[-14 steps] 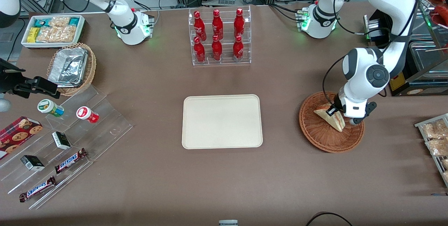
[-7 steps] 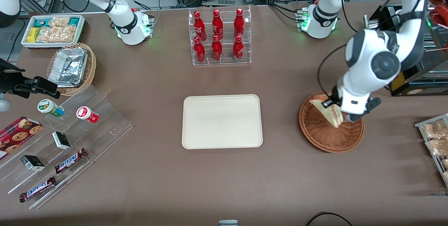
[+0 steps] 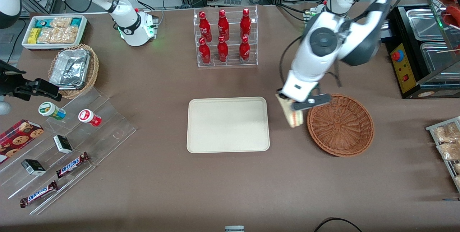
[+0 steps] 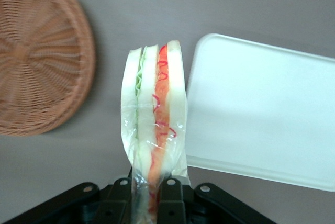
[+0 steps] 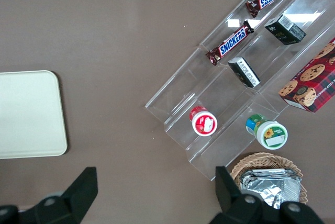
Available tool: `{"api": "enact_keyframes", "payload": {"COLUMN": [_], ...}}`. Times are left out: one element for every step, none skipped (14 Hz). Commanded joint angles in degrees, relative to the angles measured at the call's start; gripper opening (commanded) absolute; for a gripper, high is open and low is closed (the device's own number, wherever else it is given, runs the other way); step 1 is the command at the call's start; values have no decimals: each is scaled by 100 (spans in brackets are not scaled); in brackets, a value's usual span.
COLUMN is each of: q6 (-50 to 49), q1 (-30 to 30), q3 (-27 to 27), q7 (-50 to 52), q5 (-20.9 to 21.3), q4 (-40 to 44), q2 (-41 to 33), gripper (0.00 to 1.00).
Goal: Place sandwich from basket to tray
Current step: 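Lift the sandwich out of the basket with the left gripper, then carry the sandwich over the cream tray with the left gripper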
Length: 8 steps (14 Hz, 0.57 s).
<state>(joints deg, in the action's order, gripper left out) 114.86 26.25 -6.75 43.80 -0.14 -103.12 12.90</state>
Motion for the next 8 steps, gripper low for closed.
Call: {"api": "enact_keyframes", "payload": {"q6": [-95, -86, -86, -86, -86, -69, -25, 62], "q1": [414, 529, 652, 783, 906, 986, 1004, 1126], "q3": [69, 60, 60, 69, 69, 69, 69, 69], "q7": [-21, -21, -21, -12, 23, 14, 23, 40], "q5": [40, 67, 67, 75, 76, 76, 67, 67], "q4": [1002, 1213, 1424, 1653, 1794, 1996, 2189, 2409], "q2": [967, 1239, 1485, 1731, 1925, 2110, 2303, 2540], "gripper": [0, 0, 0, 0, 0, 0, 0, 0]}}
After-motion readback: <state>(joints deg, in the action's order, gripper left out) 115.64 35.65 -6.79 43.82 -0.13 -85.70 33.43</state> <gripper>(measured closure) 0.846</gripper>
